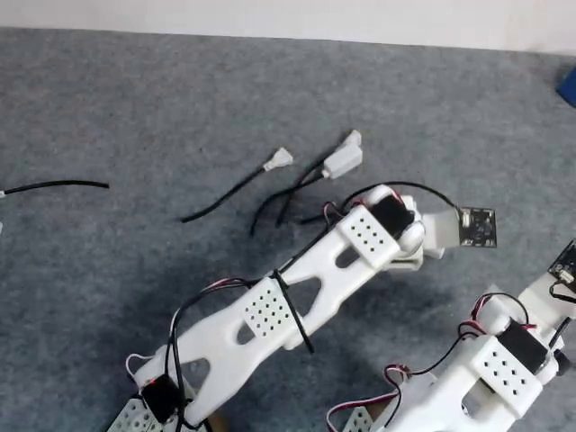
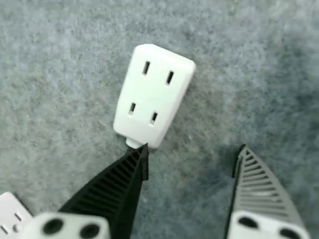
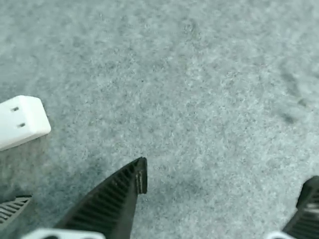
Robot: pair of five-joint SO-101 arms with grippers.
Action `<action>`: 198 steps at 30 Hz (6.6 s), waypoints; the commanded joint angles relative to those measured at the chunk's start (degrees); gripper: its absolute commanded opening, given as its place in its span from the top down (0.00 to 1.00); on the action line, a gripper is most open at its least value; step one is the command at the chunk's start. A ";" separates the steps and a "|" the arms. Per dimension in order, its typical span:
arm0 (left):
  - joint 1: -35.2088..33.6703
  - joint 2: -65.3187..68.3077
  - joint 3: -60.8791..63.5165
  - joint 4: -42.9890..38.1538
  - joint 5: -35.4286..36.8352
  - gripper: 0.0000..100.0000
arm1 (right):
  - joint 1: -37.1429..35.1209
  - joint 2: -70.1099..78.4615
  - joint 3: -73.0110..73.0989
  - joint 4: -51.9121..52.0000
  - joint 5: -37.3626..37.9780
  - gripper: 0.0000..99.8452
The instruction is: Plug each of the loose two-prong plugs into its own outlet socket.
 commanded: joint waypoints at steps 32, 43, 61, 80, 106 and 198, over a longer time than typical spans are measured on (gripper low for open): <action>-2.77 -0.48 -8.57 -12.48 -1.76 0.74 | 42.24 -1.01 1.36 -22.46 5.19 0.56; -0.66 6.73 -8.57 -16.53 -1.76 0.74 | 42.07 -1.27 7.43 -28.88 4.75 0.56; -3.12 7.96 -8.48 -17.05 -1.67 0.74 | 23.96 -1.01 -18.86 0.13 0.70 0.56; 2.15 -4.18 -8.48 -5.27 -1.67 0.74 | 21.93 -1.27 -24.66 10.51 1.23 0.56; -3.03 0.22 -8.57 9.23 -5.01 0.99 | 12.88 -1.27 -16.40 10.59 6.24 0.56; -24.22 -118.37 142.64 -30.07 19.16 0.72 | -49.45 15.87 -16.40 28.09 13.19 0.56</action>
